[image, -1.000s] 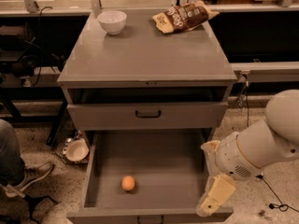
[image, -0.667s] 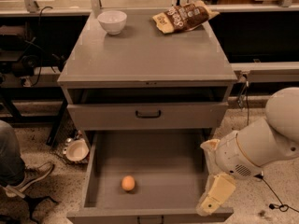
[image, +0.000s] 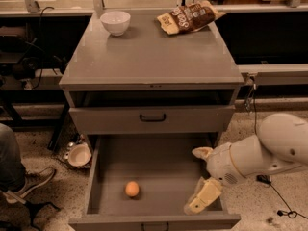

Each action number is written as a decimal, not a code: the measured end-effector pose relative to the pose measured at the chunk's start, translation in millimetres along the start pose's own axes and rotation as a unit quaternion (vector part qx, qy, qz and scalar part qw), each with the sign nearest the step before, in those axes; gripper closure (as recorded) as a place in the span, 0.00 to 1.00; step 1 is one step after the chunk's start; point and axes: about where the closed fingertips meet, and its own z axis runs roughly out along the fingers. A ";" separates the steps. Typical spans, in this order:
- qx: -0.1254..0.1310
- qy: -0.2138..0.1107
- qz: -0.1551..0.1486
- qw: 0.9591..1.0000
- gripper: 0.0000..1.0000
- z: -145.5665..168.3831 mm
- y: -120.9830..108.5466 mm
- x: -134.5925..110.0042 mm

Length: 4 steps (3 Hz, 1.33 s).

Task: Pick orange from middle drawer and place on counter

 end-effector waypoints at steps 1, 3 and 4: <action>-0.014 -0.051 0.001 0.999 0.00 57.2 -28.2 6.9; -0.023 -0.083 -0.002 0.996 0.00 110.7 -47.5 12.1; -0.005 -0.089 -0.005 0.996 0.00 122.5 -64.3 16.1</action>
Offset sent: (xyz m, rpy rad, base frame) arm 0.0873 0.0854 -0.1441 0.2388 -0.0696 0.0149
